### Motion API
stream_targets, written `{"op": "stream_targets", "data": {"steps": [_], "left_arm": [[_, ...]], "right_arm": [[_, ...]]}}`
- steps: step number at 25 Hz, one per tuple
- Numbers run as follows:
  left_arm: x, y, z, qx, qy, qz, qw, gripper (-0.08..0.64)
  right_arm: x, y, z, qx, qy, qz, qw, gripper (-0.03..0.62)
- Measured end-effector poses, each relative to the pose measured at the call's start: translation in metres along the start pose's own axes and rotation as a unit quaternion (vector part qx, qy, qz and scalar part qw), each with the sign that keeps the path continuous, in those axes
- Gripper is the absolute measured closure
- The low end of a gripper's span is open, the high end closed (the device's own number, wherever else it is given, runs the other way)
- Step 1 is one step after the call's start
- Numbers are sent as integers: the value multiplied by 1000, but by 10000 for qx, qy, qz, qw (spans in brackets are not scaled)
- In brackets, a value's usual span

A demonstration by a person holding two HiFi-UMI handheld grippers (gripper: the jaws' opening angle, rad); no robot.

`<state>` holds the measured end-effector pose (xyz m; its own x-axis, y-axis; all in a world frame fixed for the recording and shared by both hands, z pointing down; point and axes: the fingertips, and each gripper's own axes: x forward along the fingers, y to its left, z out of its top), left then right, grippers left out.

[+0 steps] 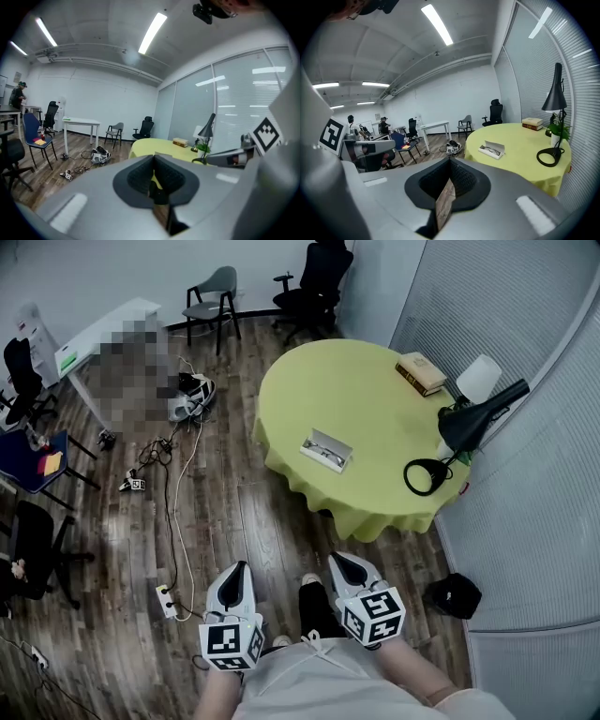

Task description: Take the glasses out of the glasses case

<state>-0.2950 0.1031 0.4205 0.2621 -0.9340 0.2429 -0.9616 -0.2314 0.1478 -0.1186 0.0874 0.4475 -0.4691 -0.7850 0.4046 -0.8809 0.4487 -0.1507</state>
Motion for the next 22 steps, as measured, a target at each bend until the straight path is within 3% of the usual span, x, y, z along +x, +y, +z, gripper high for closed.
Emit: {"op": "stream_targets", "data": {"steps": [7, 13, 22], "left_arm": [[109, -4, 28, 23, 83, 178, 9998, 552], [207, -30, 41, 138, 106, 56, 9998, 552], [332, -77, 39, 463, 400, -618, 9962, 552]], "right_arm": [[80, -72, 43, 4, 137, 298, 9995, 592], [135, -140, 72, -52, 149, 493, 9987, 592], [186, -244, 82, 212, 242, 61, 9995, 592]]}}
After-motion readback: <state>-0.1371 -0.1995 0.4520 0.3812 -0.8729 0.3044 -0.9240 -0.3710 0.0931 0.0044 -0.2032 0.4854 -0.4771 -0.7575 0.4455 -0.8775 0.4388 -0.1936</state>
